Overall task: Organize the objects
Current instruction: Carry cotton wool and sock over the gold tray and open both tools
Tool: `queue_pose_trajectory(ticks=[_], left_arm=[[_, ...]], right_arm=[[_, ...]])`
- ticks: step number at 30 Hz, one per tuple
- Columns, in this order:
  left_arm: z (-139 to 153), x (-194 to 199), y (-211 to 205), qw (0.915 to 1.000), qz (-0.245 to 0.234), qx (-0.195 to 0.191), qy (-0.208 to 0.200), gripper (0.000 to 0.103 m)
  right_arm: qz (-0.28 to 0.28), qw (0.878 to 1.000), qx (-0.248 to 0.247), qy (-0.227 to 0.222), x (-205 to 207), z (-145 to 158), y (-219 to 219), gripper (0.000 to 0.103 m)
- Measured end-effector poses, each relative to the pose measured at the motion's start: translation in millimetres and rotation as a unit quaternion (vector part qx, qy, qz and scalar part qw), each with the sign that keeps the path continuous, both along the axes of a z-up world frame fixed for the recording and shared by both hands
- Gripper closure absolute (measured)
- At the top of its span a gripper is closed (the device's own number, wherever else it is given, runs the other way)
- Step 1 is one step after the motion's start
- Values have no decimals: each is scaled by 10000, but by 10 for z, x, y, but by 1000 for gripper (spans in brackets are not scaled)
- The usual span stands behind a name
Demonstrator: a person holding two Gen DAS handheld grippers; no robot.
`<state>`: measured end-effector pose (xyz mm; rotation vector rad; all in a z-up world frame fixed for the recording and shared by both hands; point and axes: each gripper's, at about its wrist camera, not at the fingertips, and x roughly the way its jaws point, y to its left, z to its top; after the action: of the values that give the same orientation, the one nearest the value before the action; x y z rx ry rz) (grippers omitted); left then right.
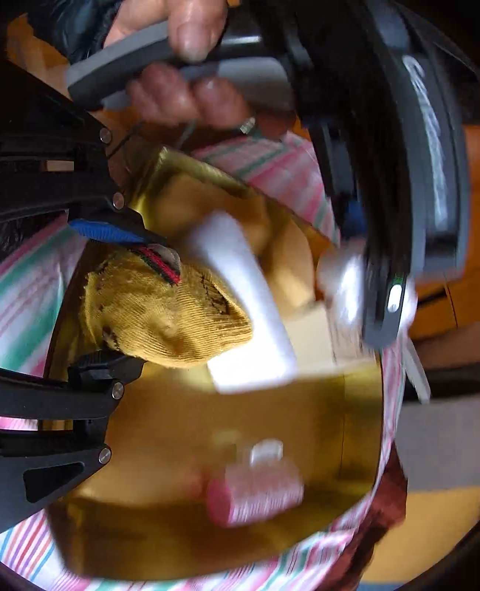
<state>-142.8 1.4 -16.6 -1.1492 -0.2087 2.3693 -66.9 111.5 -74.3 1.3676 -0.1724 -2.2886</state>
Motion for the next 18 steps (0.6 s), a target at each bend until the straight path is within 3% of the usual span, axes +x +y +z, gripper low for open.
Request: queue_pose_trajectory(ticks=[1, 3, 5, 9, 13, 18], left_arm=[[-42, 14, -18, 10000, 7, -31, -44, 63], [-125, 31, -48, 9998, 40, -106, -134, 63], [-183, 64, -76, 9997, 27, -123, -213, 62], [-219, 163, -89, 9996, -44, -244, -147, 59], [-187, 189, -156, 9993, 190, -322, -99, 54], [-78, 290, -310, 9994, 346, -17, 0, 51]], right_arm=[[53, 9999, -101, 6, 8, 1, -29, 51], [93, 9998, -199, -8, 22, -2, -42, 33], [60, 9998, -191, 8, 51, 22, -18, 6], [-89, 9996, -253, 51, 113, 111, 96, 2], [-337, 9989, -291, 168, 203, 199, 247, 1], [-681, 9968, -376, 194, 271, 246, 357, 1]])
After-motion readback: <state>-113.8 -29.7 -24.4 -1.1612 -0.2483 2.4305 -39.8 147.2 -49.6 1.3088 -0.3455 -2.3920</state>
